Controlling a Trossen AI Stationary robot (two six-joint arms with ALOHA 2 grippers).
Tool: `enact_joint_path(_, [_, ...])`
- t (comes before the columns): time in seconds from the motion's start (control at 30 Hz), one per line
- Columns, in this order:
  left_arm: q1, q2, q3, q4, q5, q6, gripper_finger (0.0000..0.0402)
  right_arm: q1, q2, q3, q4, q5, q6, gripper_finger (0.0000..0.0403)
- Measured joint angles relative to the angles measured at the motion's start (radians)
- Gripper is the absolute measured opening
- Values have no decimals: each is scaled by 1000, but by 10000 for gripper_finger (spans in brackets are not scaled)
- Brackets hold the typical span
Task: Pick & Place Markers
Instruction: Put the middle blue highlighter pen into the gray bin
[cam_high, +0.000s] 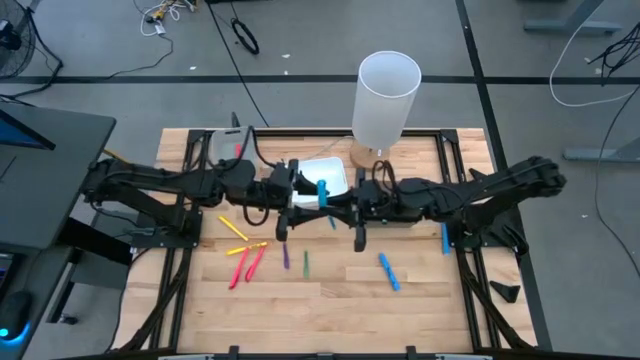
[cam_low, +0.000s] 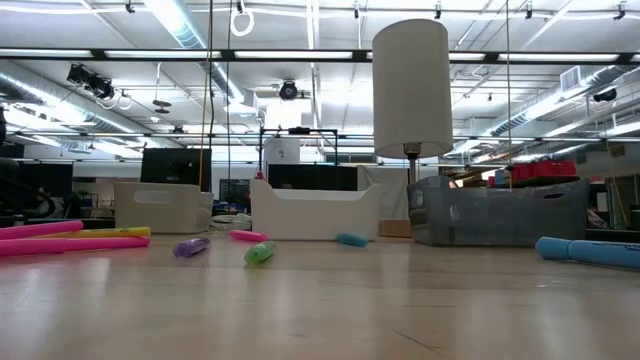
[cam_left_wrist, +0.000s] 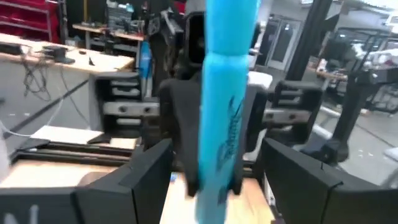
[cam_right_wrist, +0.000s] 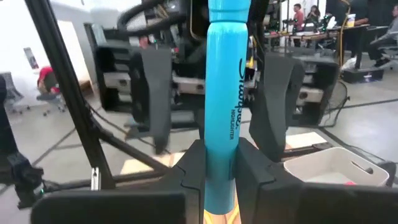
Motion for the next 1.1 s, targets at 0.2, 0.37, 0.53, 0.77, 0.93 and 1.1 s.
enact_joint_path(0.2, [-2, 8, 1, 9, 19, -20, 243, 0, 22, 27, -5, -2, -10, 44])
enact_joint_path(0.37, [-2, 5, 1, 12, 19, -24, 187, 1, 19, 27, -12, -2, -10, 44])
enact_joint_path(0.53, [-2, 4, 1, 44, 21, -28, 146, 1, 15, 28, -12, -1, 2, 39])
enact_joint_path(0.77, [-2, 5, 0, 71, 26, -25, 166, 1, 14, 28, -8, 0, 6, 37])
enact_joint_path(0.93, [-2, 5, -2, 109, 27, -20, 165, 1, 14, 30, -5, -1, 9, 37])
enact_joint_path(1.1, [-2, 5, -2, 110, 31, -29, 160, 1, 14, 30, -10, -1, 9, 37])
